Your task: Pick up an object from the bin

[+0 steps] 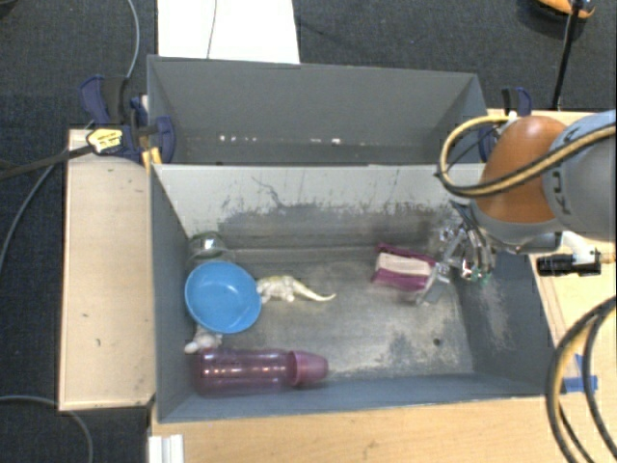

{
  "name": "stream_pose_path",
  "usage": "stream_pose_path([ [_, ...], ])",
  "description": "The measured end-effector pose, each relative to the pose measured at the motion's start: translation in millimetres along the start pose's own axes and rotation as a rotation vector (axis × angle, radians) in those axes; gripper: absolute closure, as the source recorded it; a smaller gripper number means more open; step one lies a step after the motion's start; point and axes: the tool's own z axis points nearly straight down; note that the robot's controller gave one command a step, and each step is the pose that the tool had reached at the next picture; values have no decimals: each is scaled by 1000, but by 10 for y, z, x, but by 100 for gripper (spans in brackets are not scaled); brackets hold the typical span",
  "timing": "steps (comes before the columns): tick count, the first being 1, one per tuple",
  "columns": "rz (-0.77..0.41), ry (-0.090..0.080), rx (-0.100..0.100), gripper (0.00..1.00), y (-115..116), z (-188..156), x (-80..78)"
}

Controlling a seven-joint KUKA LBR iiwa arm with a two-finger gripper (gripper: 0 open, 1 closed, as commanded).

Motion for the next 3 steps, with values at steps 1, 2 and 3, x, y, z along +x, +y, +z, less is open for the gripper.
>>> stream_pose_path([
  [1,30,-5,0,0,159,25,95],
  [2,42,-4,-1,0,347,48,157],
  [3,215,1,0,100,247,68,201],
])
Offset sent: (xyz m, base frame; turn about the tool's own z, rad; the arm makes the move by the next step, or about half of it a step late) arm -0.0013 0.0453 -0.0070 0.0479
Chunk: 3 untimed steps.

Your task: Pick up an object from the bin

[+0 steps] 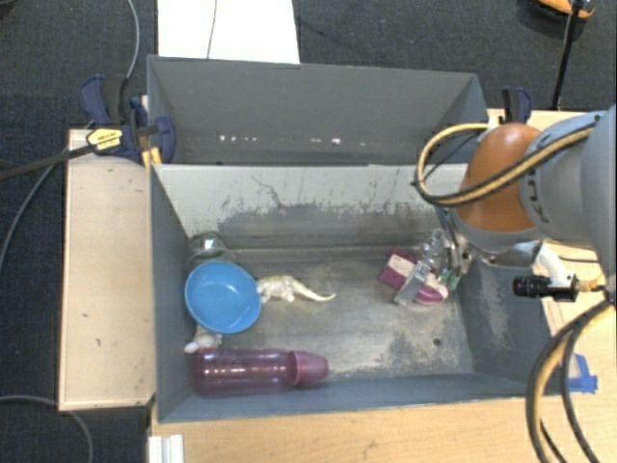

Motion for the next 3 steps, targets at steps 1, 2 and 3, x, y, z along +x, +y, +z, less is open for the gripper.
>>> stream_pose_path([
  [1,-6,1,1,100,-1,1,0],
  [2,-10,1,1,100,-2,1,0],
  [3,-14,2,2,100,-3,1,1],
])
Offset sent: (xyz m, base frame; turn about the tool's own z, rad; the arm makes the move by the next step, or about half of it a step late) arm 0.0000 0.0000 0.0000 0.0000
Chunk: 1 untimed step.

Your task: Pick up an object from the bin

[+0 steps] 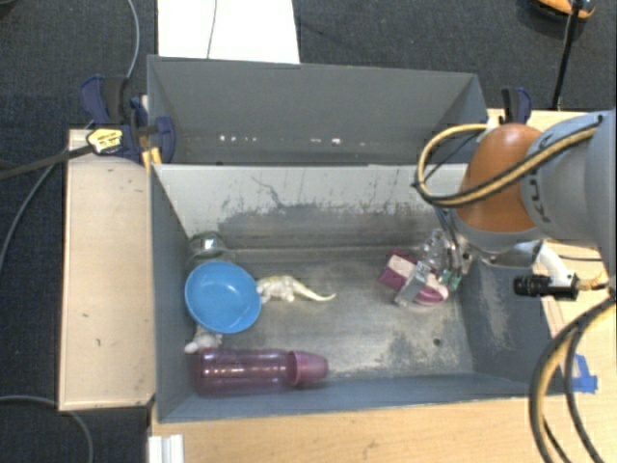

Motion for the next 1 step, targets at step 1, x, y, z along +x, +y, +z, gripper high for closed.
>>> stream_pose_path([
  [1,0,0,0,100,0,0,0],
])
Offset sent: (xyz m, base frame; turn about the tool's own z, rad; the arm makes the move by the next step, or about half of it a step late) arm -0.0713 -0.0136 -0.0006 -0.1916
